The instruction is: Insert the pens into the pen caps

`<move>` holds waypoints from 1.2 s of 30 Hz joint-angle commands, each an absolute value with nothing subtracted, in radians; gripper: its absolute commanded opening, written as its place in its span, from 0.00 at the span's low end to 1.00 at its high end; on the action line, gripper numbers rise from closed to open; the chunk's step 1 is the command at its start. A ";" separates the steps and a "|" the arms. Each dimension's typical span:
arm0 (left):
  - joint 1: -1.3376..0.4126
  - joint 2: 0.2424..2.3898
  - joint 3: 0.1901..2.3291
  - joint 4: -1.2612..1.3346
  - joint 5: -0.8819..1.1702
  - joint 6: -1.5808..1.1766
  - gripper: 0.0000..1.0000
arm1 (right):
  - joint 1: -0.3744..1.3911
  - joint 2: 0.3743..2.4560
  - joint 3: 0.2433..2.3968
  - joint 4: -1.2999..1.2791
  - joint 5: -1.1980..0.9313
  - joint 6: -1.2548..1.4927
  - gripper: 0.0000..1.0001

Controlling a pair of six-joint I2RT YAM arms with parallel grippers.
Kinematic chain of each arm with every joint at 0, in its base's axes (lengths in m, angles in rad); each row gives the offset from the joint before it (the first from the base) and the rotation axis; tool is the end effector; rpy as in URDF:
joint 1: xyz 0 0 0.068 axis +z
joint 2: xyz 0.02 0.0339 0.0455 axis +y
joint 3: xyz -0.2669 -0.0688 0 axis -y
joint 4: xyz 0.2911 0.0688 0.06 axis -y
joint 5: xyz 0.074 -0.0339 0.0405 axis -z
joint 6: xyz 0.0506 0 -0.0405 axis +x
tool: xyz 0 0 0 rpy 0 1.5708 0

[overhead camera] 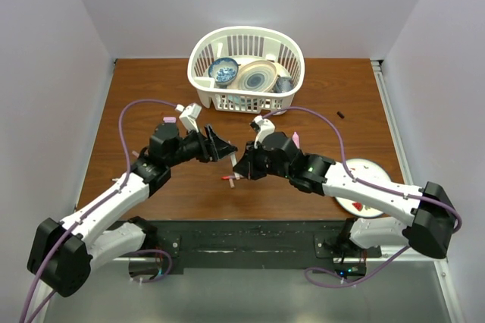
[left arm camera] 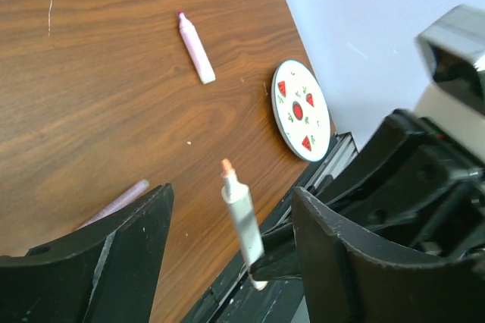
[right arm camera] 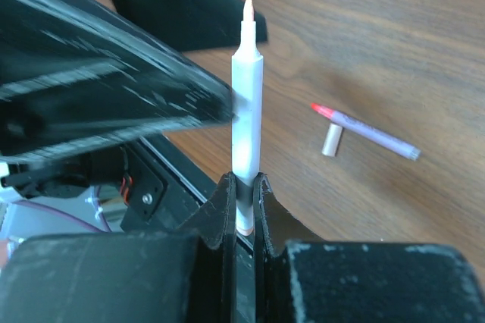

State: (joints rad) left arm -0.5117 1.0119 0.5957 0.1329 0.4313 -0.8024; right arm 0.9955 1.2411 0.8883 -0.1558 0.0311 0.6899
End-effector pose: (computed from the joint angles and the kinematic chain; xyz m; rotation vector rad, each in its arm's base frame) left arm 0.2374 -0.1576 0.2434 0.0359 2.0412 -1.2727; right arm 0.1843 0.2813 0.2611 -0.3202 2.2135 0.9574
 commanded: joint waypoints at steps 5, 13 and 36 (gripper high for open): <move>-0.522 0.999 0.561 0.215 0.426 -0.836 0.59 | 1.012 1.236 0.942 -0.100 0.068 0.707 0.00; -0.526 1.025 0.532 0.322 0.498 -0.890 0.04 | 1.017 1.229 0.933 -0.080 0.020 0.706 0.00; -0.526 0.893 0.453 0.609 0.680 -1.035 0.00 | 1.017 1.092 0.729 0.230 -0.219 0.796 0.35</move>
